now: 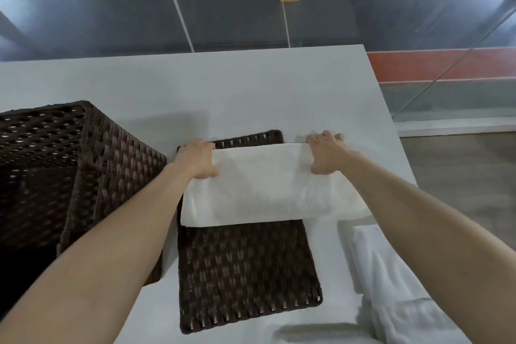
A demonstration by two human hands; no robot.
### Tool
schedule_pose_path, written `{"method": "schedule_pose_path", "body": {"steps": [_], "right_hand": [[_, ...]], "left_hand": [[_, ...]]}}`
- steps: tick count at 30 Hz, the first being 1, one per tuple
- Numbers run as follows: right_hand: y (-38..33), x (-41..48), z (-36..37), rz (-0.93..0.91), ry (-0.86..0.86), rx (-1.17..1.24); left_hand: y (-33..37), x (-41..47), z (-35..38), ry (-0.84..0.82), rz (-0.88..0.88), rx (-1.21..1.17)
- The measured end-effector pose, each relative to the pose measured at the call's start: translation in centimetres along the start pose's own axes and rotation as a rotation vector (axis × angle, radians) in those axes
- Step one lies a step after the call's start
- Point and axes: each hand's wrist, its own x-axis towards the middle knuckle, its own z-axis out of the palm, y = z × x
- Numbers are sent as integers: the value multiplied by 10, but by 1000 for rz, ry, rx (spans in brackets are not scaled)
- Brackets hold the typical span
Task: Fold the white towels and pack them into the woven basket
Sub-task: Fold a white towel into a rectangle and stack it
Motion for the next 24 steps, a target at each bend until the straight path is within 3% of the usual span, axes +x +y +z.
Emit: {"method": "schedule_pose_path", "body": {"steps": [6, 12, 16, 24], "right_hand": [[-3, 3, -9, 5, 28, -4], [-8, 16, -35, 60, -171, -42], [-6, 25, -32, 20, -172, -87], [-3, 15, -37, -18, -187, 82]], "left_hand": [[9, 1, -1, 1, 50, -9], [24, 13, 5, -23, -17, 89], [26, 20, -2, -80, -84, 8], [34, 0, 18, 103, 38, 44]]}}
